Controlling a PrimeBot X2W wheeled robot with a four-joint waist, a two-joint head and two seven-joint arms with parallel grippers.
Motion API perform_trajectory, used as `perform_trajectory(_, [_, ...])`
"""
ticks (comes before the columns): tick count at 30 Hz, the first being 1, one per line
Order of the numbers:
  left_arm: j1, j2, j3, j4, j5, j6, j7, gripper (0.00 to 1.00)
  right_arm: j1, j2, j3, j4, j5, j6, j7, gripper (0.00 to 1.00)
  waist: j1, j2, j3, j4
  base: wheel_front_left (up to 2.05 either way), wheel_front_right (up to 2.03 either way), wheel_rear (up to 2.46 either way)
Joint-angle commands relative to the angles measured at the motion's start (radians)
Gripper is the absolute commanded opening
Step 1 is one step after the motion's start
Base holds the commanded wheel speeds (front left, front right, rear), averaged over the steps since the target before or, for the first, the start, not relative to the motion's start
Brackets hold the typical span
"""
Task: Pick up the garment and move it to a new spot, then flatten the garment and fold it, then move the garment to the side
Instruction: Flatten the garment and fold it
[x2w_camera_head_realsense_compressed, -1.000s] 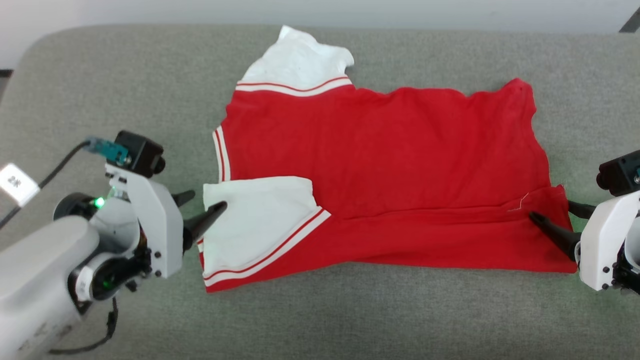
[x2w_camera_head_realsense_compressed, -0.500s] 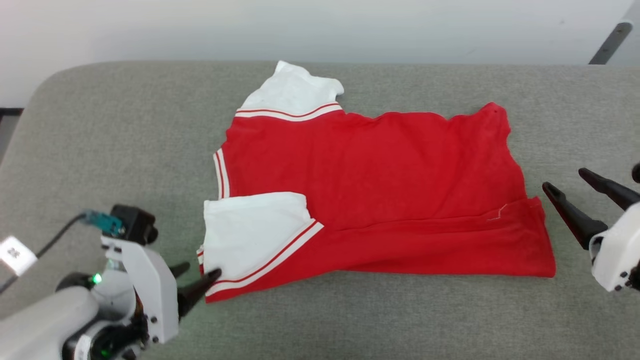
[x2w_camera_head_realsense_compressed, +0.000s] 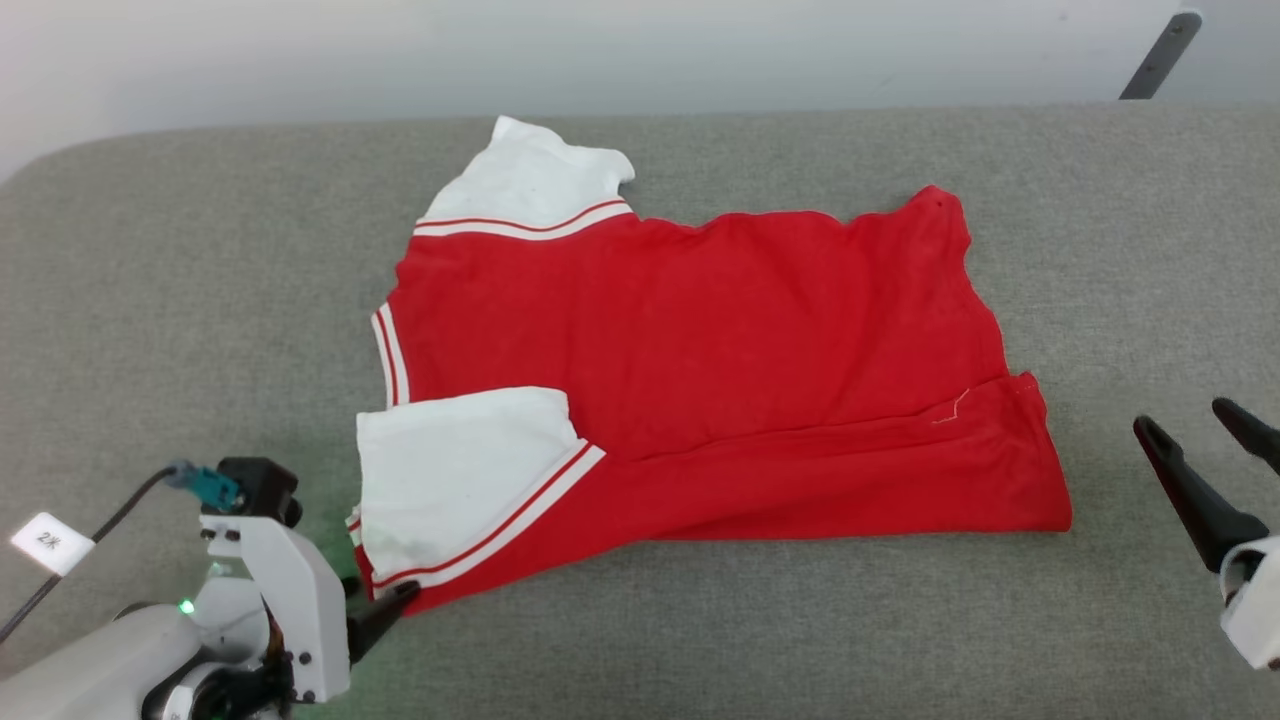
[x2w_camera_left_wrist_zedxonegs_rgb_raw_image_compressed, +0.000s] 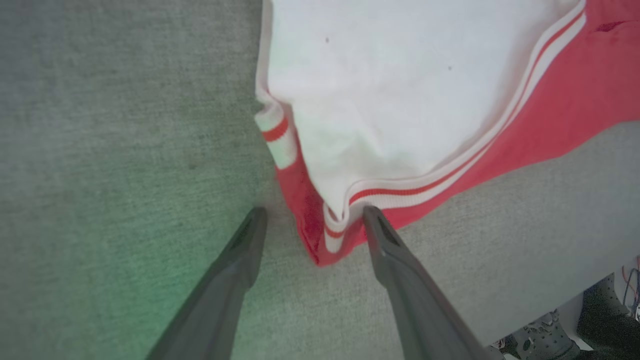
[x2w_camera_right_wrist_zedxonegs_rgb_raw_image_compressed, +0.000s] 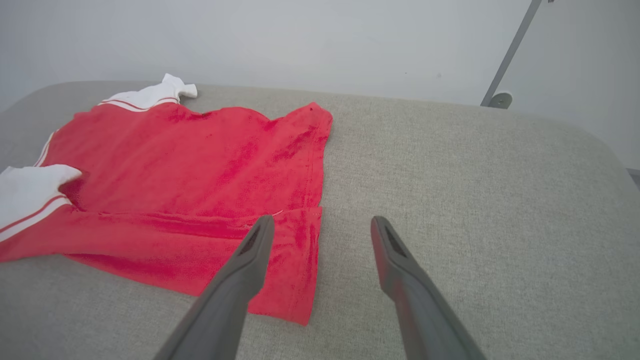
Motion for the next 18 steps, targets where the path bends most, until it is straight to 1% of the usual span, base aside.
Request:
perform_trajectory(1, [0.008,-0.023,-0.007,0.022,-0.008,-0.009,0.008,1.00,0.022,0.010,-0.019,-0.018,-0.010,-0.001,0.015,1.00,0.0000,0.0000,0.009,-0.009,0.00,0.00,0.00])
perform_trajectory(2, [0.008,-0.023,-0.007,0.022,-0.008,-0.009,0.008,1.00,0.022,0.010,-0.019,-0.018,-0.010,-0.001,0.015,1.00,0.0000,0.0000,0.009,-0.009,0.00,0.00,0.00])
perform_trajectory(3, [0.007,-0.047,-0.010,0.054,-0.015,-0.017,0.018,1.00,0.044,0.029,-0.039,-0.042,-0.015,-0.001,0.038,1.00,0.0000,0.0000,0.013,-0.014,0.00,0.00,0.00])
perform_trajectory(5, [0.006,-0.056,-0.013,0.070,-0.016,-0.025,0.025,1.00,0.054,0.036,-0.047,-0.052,-0.014,-0.001,0.052,1.00,0.0000,0.0000,0.015,-0.015,0.00,0.00,0.00])
perform_trajectory(6, [0.006,-0.066,-0.014,0.086,-0.024,-0.031,0.030,0.95,0.063,0.040,-0.053,-0.061,-0.013,-0.001,0.067,1.00,0.0000,0.0000,0.017,-0.017,0.00,0.00,0.00])
perform_trajectory(7, [0.007,-0.075,-0.017,0.100,-0.026,-0.037,0.042,0.00,0.069,0.045,-0.057,-0.070,-0.010,-0.001,0.080,1.00,0.0000,0.0000,0.019,-0.018,0.00,0.00,0.00])
perform_trajectory(11, [-0.001,-0.085,-0.016,0.138,-0.013,-0.052,0.040,0.00,0.090,0.068,-0.056,-0.089,0.018,-0.001,0.158,1.00,0.0000,0.0000,0.027,-0.022,0.00,0.00,0.00])
perform_trajectory(13, [-0.006,-0.082,-0.018,0.148,-0.009,-0.056,0.047,0.00,0.097,0.067,-0.052,-0.092,0.020,-0.001,0.204,1.00,0.0000,0.0000,0.034,-0.019,0.00,0.00,0.00])
perform_trajectory(18, [-0.034,-0.090,-0.017,0.149,0.010,-0.058,0.050,0.00,0.053,0.093,-0.038,-0.062,0.028,-0.001,0.285,1.00,0.0000,0.0000,0.058,-0.001,0.00,0.00,0.00])
